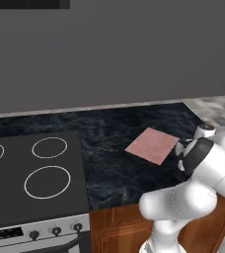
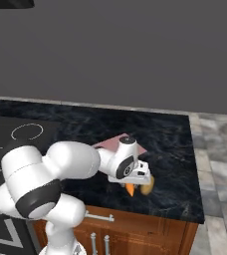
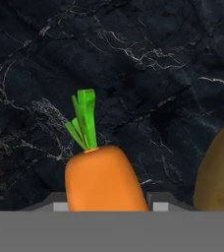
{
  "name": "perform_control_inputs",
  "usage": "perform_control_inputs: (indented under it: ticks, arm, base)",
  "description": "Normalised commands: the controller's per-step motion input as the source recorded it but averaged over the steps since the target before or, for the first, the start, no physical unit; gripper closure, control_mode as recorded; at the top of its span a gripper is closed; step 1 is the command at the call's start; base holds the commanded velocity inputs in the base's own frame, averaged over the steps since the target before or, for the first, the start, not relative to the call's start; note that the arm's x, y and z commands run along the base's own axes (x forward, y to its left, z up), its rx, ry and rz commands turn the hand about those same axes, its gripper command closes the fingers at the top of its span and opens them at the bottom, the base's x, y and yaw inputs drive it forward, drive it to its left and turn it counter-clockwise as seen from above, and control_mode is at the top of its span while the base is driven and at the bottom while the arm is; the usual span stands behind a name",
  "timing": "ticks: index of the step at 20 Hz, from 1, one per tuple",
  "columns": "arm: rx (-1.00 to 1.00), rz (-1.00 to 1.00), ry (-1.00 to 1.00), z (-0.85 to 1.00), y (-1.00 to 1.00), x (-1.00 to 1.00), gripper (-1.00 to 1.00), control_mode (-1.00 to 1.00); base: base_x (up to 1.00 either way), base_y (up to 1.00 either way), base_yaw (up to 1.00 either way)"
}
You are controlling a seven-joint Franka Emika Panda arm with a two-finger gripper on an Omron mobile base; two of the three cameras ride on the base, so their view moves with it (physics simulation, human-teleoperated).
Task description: Place the carrot and potato inside the fridge drawer. Close the drawer after placing the vegetables.
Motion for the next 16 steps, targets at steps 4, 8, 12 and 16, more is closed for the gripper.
perform_control_inputs:
  ticks: [4, 8, 12, 16]
  arm:
    - [0.0, 0.0, -0.04, 0.17, 0.23, -0.43, 1.0, -1.0]
    - [0.0, 0.0, -0.2, 0.89, 0.63, -0.3, 1.0, -1.0]
    - [0.0, 0.0, -0.14, 1.0, 0.84, -0.13, 1.0, -1.0]
    - [0.0, 0.0, -0.04, 1.0, 0.94, -0.18, 1.0, -1.0]
  base:
    - [0.0, 0.0, 0.0]
    - [0.0, 0.0, 0.0]
    - [0.0, 0.0, 0.0]
    - [0.0, 0.0, 0.0]
